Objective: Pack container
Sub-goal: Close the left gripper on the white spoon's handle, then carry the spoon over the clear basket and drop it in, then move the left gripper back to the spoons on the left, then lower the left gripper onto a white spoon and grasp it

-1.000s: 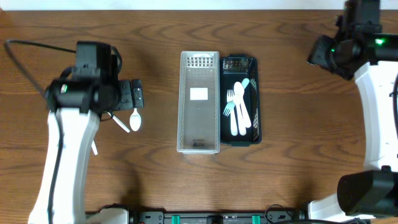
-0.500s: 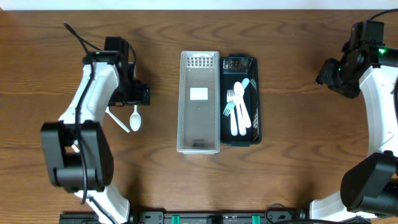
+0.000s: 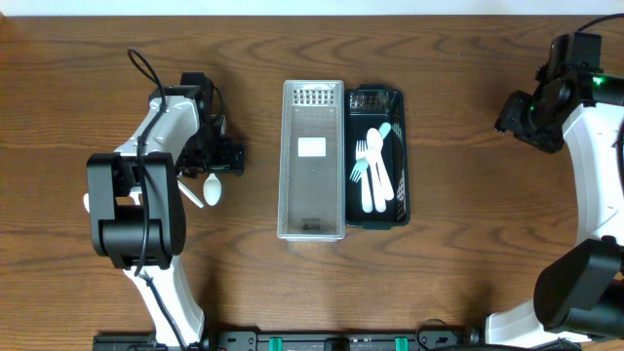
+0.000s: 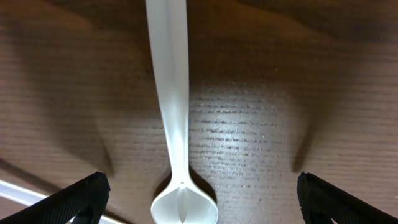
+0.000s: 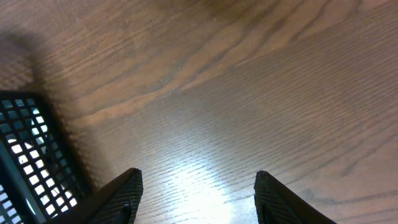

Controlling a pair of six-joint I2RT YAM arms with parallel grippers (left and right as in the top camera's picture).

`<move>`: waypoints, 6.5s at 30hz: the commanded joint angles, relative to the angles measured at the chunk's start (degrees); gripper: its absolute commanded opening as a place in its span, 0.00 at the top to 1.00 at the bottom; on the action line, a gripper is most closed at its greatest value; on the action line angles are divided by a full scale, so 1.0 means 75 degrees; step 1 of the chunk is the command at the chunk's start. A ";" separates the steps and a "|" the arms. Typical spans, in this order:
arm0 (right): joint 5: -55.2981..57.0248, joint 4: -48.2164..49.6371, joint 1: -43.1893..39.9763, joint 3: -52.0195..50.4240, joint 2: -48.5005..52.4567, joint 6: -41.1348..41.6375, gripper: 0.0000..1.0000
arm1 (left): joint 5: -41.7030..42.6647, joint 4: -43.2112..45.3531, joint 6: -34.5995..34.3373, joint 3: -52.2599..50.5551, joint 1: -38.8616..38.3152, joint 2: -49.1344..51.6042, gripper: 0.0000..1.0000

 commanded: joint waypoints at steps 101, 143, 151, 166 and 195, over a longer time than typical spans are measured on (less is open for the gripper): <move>-0.0003 0.0216 0.0000 -0.0044 0.0061 -0.0198 0.38 | -0.2401 -0.0944 -0.4774 0.0953 -0.2331 -0.4689 0.02; -0.0452 0.0309 -0.0003 -0.0044 0.0061 -0.0522 0.36 | -0.0041 0.0015 -0.3608 0.0370 0.1384 0.0213 0.02; -0.0455 0.0303 -0.0003 -0.0044 0.0061 -0.0580 0.36 | -0.0044 0.0361 -0.3614 -0.0271 0.1384 0.0216 0.02; -0.0455 0.0277 -0.0003 -0.0044 0.0061 -0.0592 0.35 | -0.0047 0.0615 -0.3620 -0.0600 0.1443 0.0213 0.38; -0.0455 0.0289 -0.0003 -0.0044 0.0061 -0.0603 0.34 | -0.0044 0.0612 -0.4272 -0.0600 0.1985 0.0213 0.88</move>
